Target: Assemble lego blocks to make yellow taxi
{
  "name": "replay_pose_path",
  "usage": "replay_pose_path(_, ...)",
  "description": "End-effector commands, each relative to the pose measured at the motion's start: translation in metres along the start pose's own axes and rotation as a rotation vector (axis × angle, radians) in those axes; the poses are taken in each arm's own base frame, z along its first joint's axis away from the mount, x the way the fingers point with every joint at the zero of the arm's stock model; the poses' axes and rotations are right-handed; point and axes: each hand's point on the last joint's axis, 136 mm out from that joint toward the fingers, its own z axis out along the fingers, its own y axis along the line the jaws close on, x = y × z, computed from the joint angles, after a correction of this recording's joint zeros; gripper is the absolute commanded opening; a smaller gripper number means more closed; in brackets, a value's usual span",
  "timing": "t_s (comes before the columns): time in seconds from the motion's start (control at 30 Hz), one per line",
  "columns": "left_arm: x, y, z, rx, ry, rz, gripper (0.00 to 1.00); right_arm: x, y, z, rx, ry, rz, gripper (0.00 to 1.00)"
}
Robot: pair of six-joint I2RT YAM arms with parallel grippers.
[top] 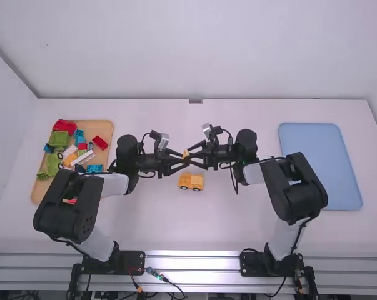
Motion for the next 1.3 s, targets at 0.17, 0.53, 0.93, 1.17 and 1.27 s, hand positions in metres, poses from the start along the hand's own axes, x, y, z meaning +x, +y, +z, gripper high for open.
replay_pose_path(0.17,0.002,-0.002,-0.002,-0.003,0.000,0.000,0.01,0.006,0.001,0.000,-0.018,0.014,0.003,0.46)
replay_pose_path(0.53,0.005,-0.008,-0.002,0.030,0.012,0.031,0.02,0.006,0.001,0.000,-0.018,0.014,0.003,0.35)
replay_pose_path(0.93,0.003,-0.004,-0.002,0.005,0.003,0.015,0.32,0.006,0.000,0.000,-0.011,0.011,0.013,0.07)
replay_pose_path(1.17,0.001,0.000,-0.002,-0.018,-0.006,0.024,0.57,0.003,-0.005,0.000,0.014,-0.007,0.040,0.00)
replay_pose_path(1.27,0.000,0.004,-0.002,-0.039,-0.012,0.022,0.68,0.001,-0.010,0.000,0.043,-0.024,0.054,0.00)
